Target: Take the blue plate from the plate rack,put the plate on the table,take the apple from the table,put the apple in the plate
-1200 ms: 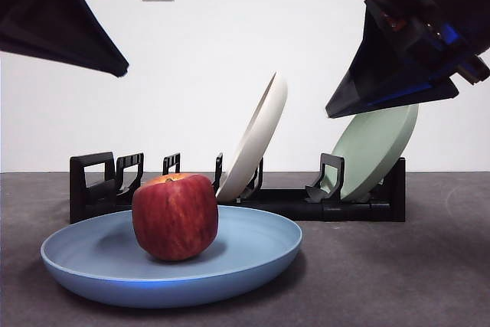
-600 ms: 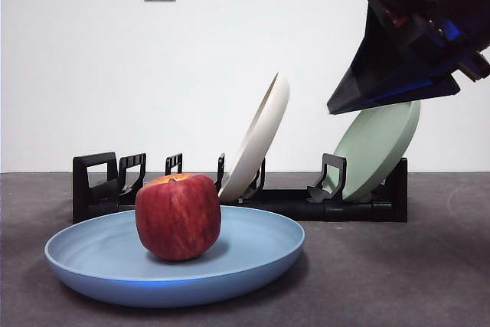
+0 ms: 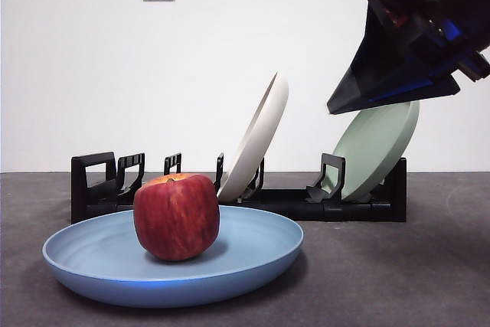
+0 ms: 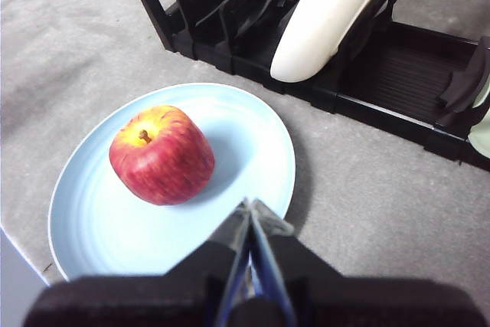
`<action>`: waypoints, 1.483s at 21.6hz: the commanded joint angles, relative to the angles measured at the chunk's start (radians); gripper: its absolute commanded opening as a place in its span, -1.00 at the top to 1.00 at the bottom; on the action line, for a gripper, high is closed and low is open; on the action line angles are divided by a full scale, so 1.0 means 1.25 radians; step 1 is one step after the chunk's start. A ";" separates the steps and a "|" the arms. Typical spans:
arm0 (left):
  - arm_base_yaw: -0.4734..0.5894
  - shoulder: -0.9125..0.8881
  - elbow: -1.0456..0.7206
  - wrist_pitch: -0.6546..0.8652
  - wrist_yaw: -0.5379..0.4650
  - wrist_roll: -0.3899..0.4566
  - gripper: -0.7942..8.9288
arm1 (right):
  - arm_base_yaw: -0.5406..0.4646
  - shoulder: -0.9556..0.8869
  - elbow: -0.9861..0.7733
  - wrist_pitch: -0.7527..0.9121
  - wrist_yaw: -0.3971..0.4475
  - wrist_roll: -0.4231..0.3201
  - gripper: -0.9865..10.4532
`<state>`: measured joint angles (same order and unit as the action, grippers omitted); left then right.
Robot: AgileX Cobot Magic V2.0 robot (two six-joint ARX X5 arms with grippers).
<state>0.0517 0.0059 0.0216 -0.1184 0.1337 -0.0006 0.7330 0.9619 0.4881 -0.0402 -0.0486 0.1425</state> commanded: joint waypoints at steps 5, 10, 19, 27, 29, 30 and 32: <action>0.002 -0.003 -0.008 -0.067 -0.021 -0.002 0.84 | 0.001 -0.001 -0.002 0.004 0.002 0.005 0.83; 0.002 -0.002 -0.008 -0.062 -0.021 -0.002 0.84 | 0.001 -0.001 -0.002 0.004 0.002 0.005 0.83; 0.002 -0.002 -0.008 -0.062 -0.021 -0.002 0.84 | 0.001 -0.001 -0.002 0.004 0.002 0.005 0.83; 0.002 -0.002 -0.008 -0.062 -0.021 -0.002 0.84 | -0.033 -0.174 -0.002 -0.113 0.065 -0.180 0.83; 0.002 -0.002 -0.008 -0.062 -0.021 -0.002 0.84 | -0.095 -0.249 -0.003 -0.146 0.064 -0.199 0.83; 0.002 -0.002 -0.008 -0.062 -0.021 -0.002 0.84 | -0.146 -0.290 -0.007 -0.149 0.060 -0.198 0.83; 0.002 -0.002 -0.008 -0.062 -0.021 -0.002 0.84 | -0.249 -0.356 -0.020 -0.148 0.059 -0.195 0.83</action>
<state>0.0517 0.0059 0.0219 -0.1925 0.1078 -0.0006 0.4397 0.5209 0.4809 -0.2287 0.0261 -0.0902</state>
